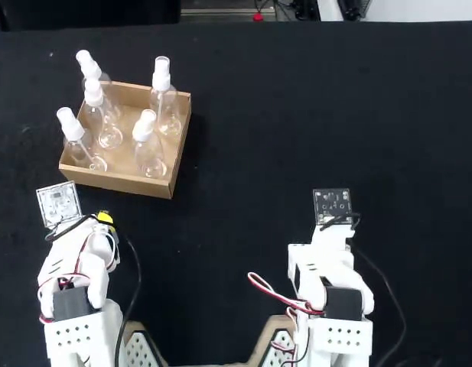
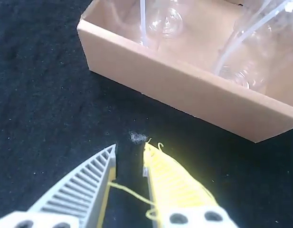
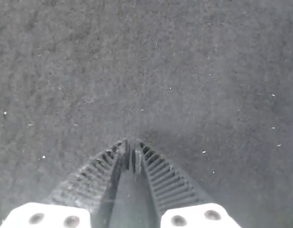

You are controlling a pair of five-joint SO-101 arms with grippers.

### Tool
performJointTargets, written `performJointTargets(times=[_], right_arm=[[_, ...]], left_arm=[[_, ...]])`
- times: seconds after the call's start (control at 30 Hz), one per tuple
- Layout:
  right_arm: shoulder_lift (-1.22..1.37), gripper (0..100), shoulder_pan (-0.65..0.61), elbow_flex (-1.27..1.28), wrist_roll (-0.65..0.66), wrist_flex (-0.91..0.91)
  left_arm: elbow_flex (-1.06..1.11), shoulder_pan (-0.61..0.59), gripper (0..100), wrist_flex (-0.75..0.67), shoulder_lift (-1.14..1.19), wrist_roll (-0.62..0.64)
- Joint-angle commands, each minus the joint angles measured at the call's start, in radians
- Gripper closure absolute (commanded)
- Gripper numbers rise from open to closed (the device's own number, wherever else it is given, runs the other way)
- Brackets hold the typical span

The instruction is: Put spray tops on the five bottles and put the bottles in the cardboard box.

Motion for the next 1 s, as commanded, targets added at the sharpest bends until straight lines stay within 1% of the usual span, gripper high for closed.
performJointTargets(times=[0.0,0.8,0.97], right_arm=[[-0.044,98.8,-0.008,-0.002,-0.003,0.008],[-0.053,98.7,-0.011,-0.002,0.000,0.011],[-0.053,98.7,-0.011,-0.002,0.000,0.011]], left_arm=[[0.010,-0.007,90,0.006,0.006,-0.003],[0.010,-0.007,90,0.006,0.006,-0.005],[0.010,0.045,90,0.006,0.008,-0.003]])
